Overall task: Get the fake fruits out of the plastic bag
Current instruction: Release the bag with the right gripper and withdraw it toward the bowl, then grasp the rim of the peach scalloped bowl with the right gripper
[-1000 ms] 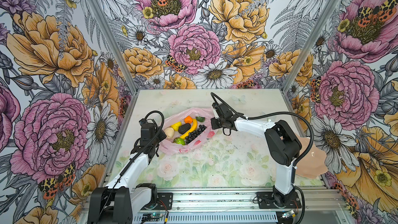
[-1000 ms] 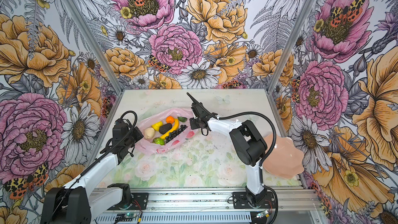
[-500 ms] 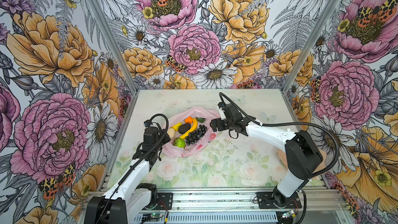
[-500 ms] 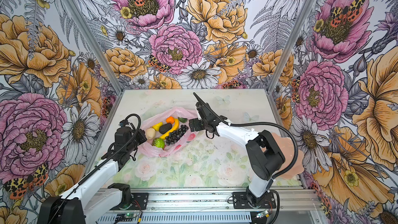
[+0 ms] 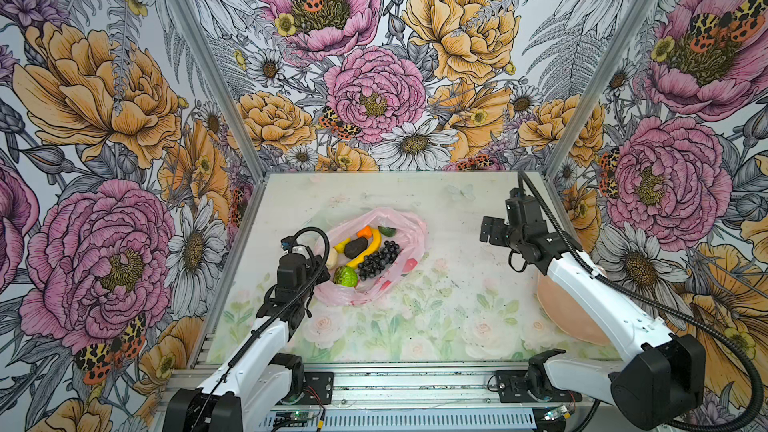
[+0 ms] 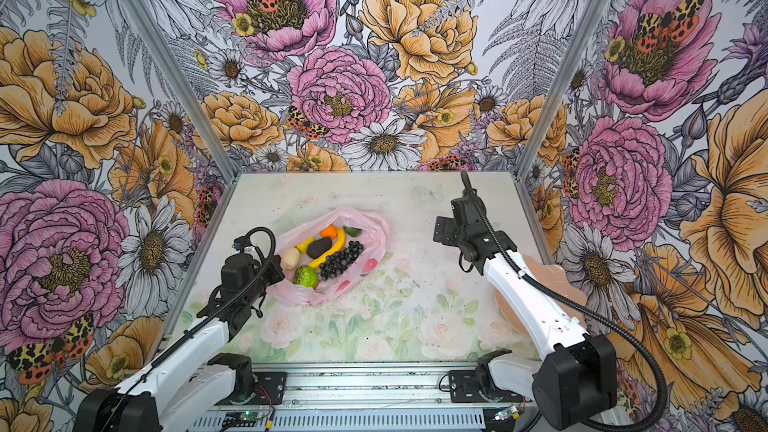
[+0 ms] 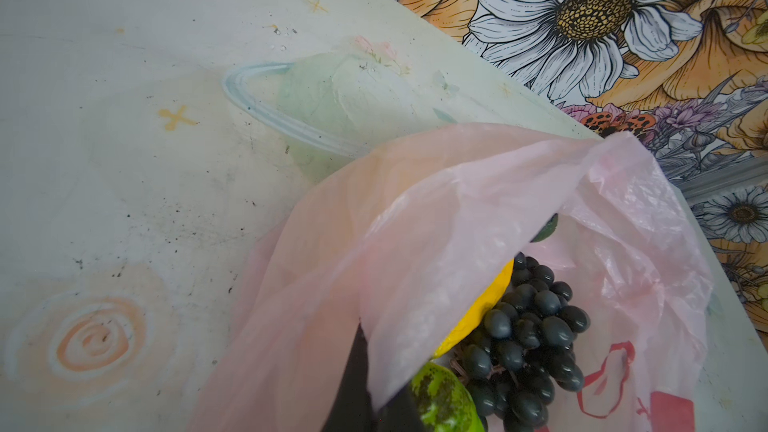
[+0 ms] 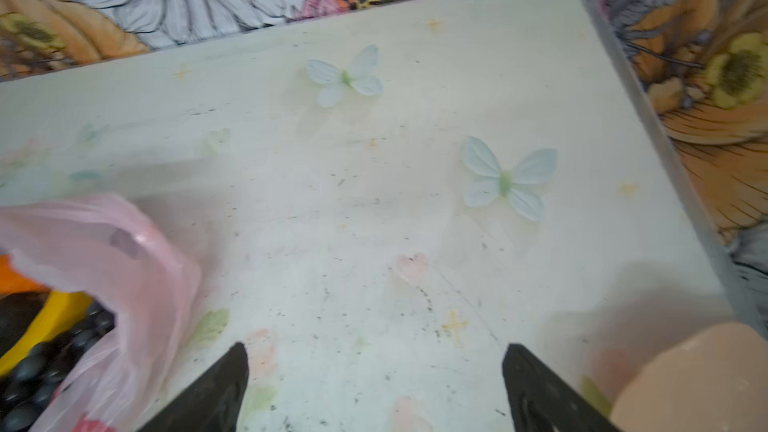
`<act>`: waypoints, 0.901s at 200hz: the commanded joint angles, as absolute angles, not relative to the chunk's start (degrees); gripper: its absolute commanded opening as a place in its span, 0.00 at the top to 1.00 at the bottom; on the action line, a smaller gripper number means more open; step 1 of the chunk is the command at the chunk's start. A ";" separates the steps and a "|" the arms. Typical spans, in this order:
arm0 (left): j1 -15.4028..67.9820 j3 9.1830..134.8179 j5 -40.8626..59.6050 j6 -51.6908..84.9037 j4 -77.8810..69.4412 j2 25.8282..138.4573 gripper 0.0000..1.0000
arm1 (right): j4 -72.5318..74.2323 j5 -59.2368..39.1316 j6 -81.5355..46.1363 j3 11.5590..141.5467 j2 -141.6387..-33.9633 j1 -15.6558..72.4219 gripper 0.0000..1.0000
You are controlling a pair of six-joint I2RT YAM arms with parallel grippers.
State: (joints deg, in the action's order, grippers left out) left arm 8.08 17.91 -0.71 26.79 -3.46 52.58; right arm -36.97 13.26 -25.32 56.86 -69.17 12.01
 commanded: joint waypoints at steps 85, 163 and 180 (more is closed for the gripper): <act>7.06 16.03 4.49 25.55 -10.64 53.61 1.00 | -44.48 22.73 -28.39 48.38 -73.49 -2.87 0.21; 7.11 15.72 4.40 25.75 -10.45 52.60 1.00 | -42.89 24.67 -27.69 51.59 -84.87 -2.81 0.51; 7.10 15.65 4.40 25.74 -10.54 52.78 1.00 | -42.76 25.61 -27.47 52.11 -86.33 -2.70 0.56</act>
